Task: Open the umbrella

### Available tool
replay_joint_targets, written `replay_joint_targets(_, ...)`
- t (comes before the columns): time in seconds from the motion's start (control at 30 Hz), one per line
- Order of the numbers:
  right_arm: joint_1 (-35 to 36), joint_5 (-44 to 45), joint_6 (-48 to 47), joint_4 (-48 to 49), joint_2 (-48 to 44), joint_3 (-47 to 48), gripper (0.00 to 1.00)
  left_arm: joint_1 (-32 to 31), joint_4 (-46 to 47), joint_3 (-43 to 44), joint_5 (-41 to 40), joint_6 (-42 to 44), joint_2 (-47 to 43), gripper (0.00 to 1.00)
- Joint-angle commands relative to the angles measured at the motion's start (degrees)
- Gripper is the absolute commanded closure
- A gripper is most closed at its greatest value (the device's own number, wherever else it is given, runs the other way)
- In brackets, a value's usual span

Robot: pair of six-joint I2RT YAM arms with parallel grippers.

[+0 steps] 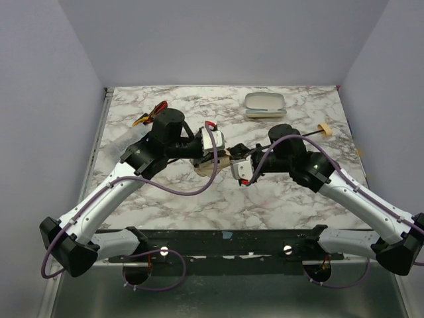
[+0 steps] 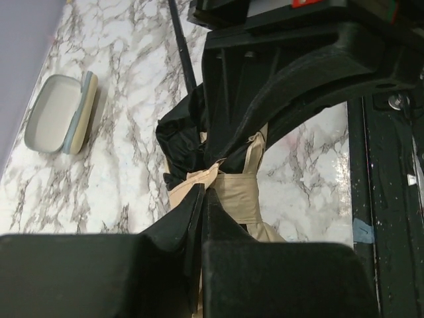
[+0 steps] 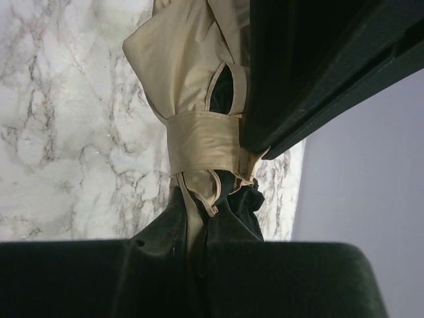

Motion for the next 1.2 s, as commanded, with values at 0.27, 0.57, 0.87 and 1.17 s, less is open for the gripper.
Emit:
replay_joint_targets(0.27,1.3,-4.0,-4.9,3.2,-4.7,-1.2,1.00,4.4,3.5,5.0,-20.9,-9.6,6.4,1.00)
replay_joint_targets(0.57,1.3,7.6,14.8,12.0,-2.0,0.9,1.00,9.6,-0.2,7.0,-5.1,-14.5,6.9,0.55)
replay_joint_targets(0.87,-4.6,13.6,44.3,16.8,1.0,2.9,1.00,23.6,15.5,2.0,-0.3,-29.6,2.3,0.02)
replay_joint_targets(1.17,-16.9,-3.3,73.1,14.5,8.2,8.9,1.00,24.9,17.5,-4.6,16.7,-5.5,-3.4,0.02)
